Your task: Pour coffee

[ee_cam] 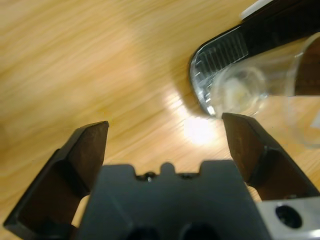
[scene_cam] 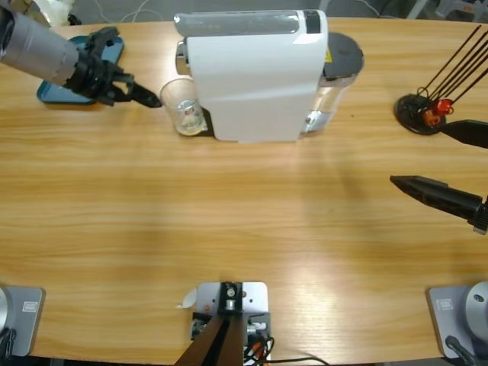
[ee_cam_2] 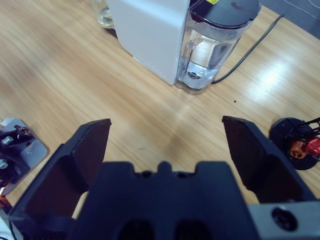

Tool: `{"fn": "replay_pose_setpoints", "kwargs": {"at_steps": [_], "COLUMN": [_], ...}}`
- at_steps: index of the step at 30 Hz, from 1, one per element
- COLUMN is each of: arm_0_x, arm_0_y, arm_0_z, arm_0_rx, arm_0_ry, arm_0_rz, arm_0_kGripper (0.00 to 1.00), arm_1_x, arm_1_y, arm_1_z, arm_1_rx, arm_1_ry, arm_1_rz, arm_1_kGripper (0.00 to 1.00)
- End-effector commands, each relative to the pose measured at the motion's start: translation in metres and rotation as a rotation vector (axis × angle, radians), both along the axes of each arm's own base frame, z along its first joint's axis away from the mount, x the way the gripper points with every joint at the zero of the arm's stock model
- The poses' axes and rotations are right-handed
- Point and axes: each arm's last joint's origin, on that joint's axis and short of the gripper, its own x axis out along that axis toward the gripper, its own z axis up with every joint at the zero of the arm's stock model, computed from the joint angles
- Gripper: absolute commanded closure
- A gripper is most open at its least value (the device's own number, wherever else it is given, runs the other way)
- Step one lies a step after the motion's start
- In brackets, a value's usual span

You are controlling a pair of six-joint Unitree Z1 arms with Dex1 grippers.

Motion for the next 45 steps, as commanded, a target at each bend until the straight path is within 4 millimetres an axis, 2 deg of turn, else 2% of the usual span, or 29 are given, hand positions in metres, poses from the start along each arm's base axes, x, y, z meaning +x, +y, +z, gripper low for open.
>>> {"fn": "replay_pose_setpoints", "kwargs": {"at_steps": [1,3,5,8,9,10,11,12,13,15,18,20,23,30,37,41,45], "arm_0_x": [-0.037,-0.063,-0.098,-0.156,-0.172,-0.187,-0.200,-0.213,-0.220,-0.218,-0.221,-0.223,-0.225,-0.219,-0.203,-0.203,-0.204], "arm_0_y": [0.050,0.046,0.039,0.044,0.050,0.055,0.061,0.065,0.064,0.062,0.063,0.065,0.067,0.061,0.050,0.051,0.051], "arm_0_z": [0.021,0.045,0.071,0.100,0.105,0.107,0.105,0.100,0.099,0.092,0.078,0.075,0.073,0.067,0.059,0.058,0.059], "arm_0_rx": [0.020,-0.007,-0.019,-0.049,-0.051,-0.046,-0.040,-0.037,-0.032,-0.010,0.005,0.002,-0.003,-0.011,0.005,0.008,0.006], "arm_0_ry": [-0.045,-0.115,-0.180,-0.251,-0.267,-0.278,-0.288,-0.310,-0.329,-0.304,-0.272,-0.292,-0.313,-0.313,-0.258,-0.263,-0.266], "arm_0_rz": [0.124,0.090,0.028,-0.053,-0.070,-0.085,-0.094,-0.112,-0.131,-0.136,-0.143,-0.133,-0.122,-0.135,-0.159,-0.155,-0.157], "arm_0_kGripper": [0.007,0.010,0.020,0.027,0.027,0.029,0.032,0.036,0.054,0.055,0.055,0.055,0.055,0.055,0.053,0.053,0.055], "arm_1_x": [-0.002,-0.002,-0.001,-0.001,-0.001,0.000,0.001,0.001,0.003,0.011,0.030,0.046,0.062,0.089,0.144,0.178,0.197], "arm_1_y": [-0.004,-0.004,-0.003,-0.002,-0.003,-0.003,-0.005,-0.006,-0.006,0.004,0.031,0.052,0.069,0.086,0.105,0.118,0.131], "arm_1_z": [-0.009,-0.009,-0.009,-0.004,-0.002,0.001,0.004,0.006,0.008,0.015,0.031,0.044,0.060,0.074,0.095,0.092,0.091], "arm_1_rx": [-0.010,-0.012,-0.014,-0.014,-0.020,-0.027,-0.033,-0.035,-0.039,-0.057,-0.098,-0.131,-0.155,-0.195,-0.221,-0.240,-0.274], "arm_1_ry": [0.004,0.006,0.005,-0.003,-0.007,-0.012,-0.017,-0.025,-0.038,-0.048,-0.060,-0.075,-0.059,0.012,0.035,0.053,0.074], "arm_1_rz": [0.010,0.016,0.016,0.029,0.023,0.009,-0.003,-0.007,-0.014,-0.044,-0.047,-0.034,-0.031,0.032,0.001,-0.038,-0.031], "arm_1_kGripper": [0.023,0.018,0.000,0.014,0.113,0.296,0.521,0.825,1.000,1.000,1.000,1.000,1.000,1.000,1.000,1.000,1.000]}}
